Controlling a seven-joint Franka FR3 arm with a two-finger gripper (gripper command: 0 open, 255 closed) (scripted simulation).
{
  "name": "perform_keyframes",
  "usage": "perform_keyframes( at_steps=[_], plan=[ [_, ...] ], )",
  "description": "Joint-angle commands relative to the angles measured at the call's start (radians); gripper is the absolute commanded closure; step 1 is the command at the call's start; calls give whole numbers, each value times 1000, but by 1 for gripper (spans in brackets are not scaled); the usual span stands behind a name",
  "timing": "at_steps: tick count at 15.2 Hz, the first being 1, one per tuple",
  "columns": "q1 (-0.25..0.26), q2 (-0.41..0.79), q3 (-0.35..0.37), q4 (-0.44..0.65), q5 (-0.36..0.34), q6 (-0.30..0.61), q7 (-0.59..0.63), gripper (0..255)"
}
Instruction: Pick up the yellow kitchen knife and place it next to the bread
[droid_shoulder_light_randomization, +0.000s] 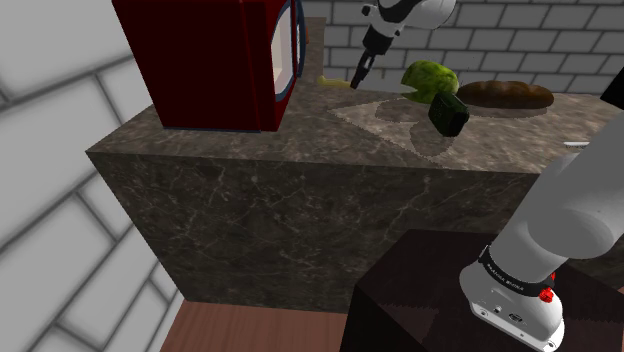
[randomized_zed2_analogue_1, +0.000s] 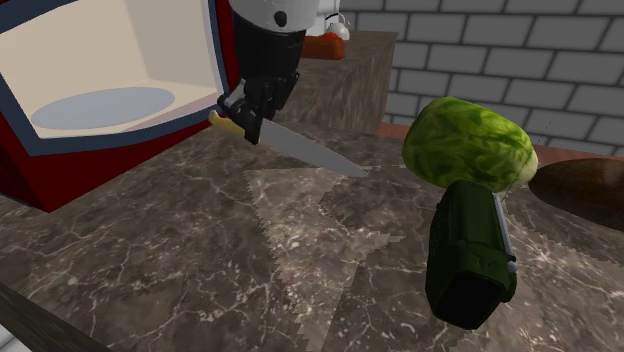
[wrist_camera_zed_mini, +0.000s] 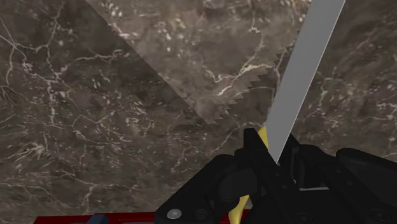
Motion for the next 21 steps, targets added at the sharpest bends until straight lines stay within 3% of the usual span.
perform_keyframes(
  at_steps=[1,7,21],
  plan=[
    [-1,-3,0,26,-5,-29,6,255],
    [-3,-12,2,93,-17,-103,24,255],
    [-134,-348,-146,-171,-99,-199,-191,255]
  ],
)
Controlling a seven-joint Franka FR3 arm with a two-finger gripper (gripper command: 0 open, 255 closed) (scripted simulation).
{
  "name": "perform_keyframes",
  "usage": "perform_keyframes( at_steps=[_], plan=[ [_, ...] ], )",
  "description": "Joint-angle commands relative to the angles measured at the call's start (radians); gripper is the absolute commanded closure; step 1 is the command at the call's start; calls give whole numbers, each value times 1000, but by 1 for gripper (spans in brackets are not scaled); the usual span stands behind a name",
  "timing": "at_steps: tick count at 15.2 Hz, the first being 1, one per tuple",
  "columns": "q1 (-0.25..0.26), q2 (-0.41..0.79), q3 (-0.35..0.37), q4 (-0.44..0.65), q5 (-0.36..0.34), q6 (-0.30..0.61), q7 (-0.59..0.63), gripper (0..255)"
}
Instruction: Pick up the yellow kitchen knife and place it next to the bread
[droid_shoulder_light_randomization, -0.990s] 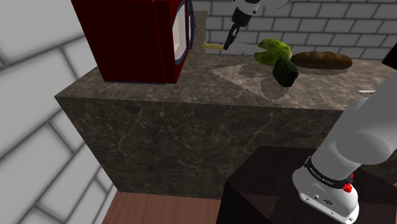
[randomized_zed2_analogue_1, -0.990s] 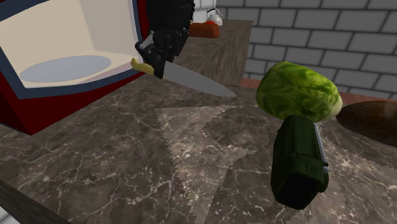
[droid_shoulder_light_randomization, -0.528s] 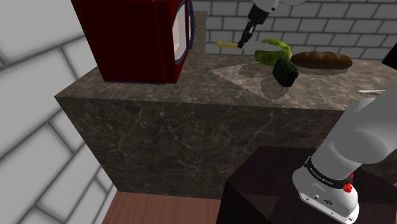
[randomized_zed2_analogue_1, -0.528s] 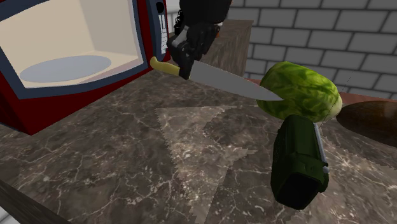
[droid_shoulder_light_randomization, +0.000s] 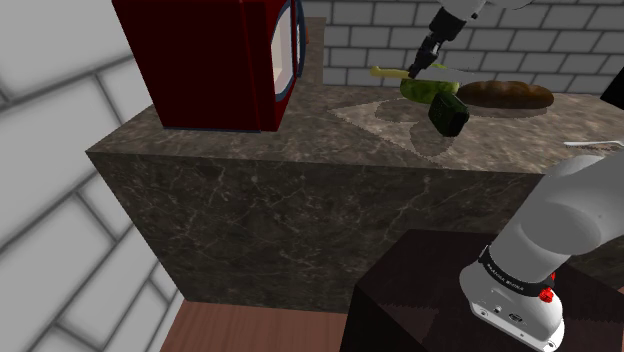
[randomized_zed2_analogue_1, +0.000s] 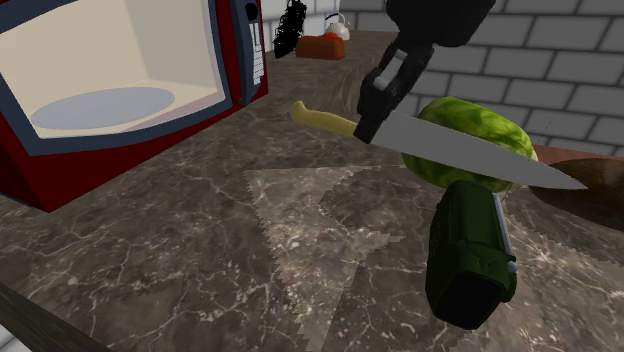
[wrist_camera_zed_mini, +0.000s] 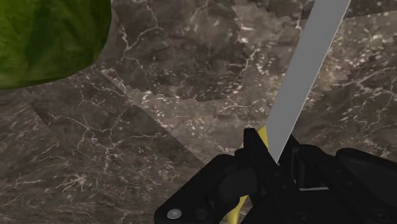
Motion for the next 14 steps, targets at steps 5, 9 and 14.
perform_keyframes(
  at_steps=[5,9,14],
  plan=[
    [-67,-110,-83,-53,-51,-69,-107,255],
    [-111,-162,-144,-61,-87,-121,-182,255],
    [-158,-205,-231,-44,-132,-188,-281,255]
  ],
)
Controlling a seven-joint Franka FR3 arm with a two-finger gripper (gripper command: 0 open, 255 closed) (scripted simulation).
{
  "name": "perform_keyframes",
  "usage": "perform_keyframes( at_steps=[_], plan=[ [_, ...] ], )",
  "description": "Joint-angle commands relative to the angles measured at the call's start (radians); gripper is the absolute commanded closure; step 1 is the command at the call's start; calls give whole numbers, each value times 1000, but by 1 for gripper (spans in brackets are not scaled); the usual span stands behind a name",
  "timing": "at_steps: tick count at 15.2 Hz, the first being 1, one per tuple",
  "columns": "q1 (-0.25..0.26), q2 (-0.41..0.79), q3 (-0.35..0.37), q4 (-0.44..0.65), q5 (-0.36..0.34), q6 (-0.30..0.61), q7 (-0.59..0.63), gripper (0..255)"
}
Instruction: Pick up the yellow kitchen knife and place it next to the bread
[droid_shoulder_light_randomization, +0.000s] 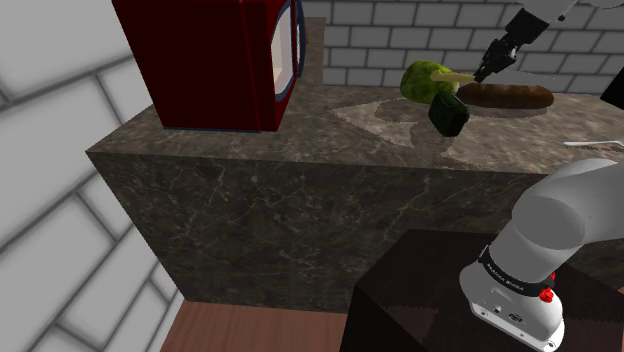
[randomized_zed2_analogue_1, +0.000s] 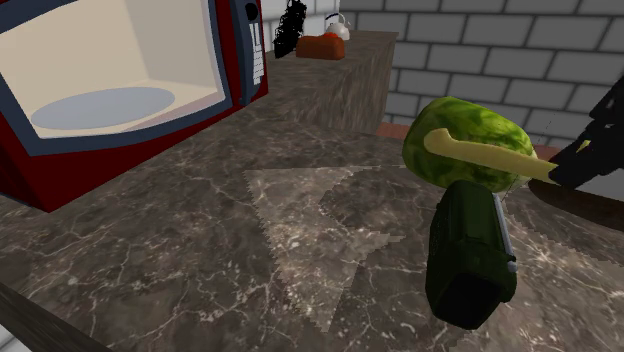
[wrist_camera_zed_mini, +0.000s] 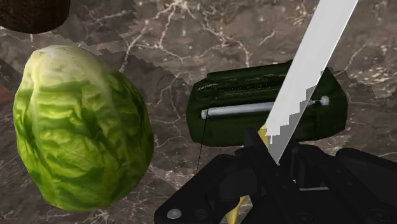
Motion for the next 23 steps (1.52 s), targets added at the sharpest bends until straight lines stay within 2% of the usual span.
perform_keyframes(
  at_steps=[1,6,11,23],
  plan=[
    [-17,-12,-37,7,-18,-23,-43,255],
    [-47,-22,-135,60,-58,-88,-150,255],
    [-55,-8,-237,133,-89,-146,-254,255],
    [-67,-12,-293,-15,-118,0,-289,255]
  ],
)
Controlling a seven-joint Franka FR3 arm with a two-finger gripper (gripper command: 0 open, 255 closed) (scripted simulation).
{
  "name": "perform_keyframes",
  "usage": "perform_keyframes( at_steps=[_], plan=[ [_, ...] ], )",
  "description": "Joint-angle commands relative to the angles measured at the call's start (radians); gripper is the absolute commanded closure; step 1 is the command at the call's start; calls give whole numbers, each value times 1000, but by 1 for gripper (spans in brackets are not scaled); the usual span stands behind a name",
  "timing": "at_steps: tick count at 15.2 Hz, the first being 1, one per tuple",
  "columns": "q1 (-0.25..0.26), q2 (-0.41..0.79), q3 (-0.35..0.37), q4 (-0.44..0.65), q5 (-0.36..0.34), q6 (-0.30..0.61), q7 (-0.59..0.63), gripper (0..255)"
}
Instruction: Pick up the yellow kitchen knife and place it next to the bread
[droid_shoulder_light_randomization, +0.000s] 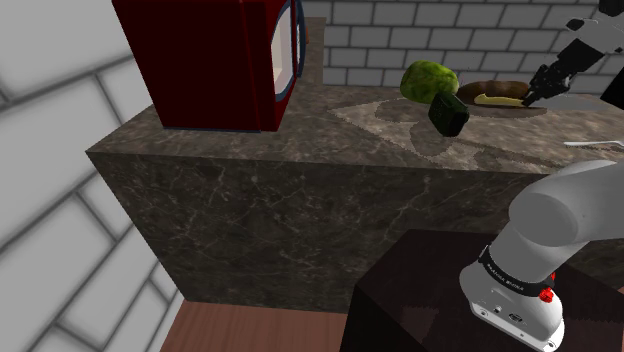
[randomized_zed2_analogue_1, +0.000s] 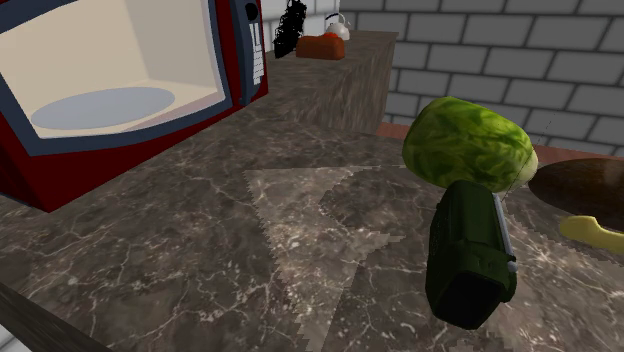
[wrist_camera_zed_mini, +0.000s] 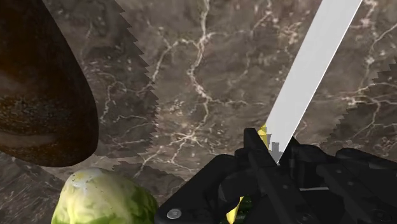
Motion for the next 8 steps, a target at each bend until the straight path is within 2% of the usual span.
perform_keyframes(
  at_steps=[1,8],
  plan=[
    [0,3,-12,-24,-4,28,-6,255],
    [4,18,-58,-97,-18,117,-32,255]
  ],
)
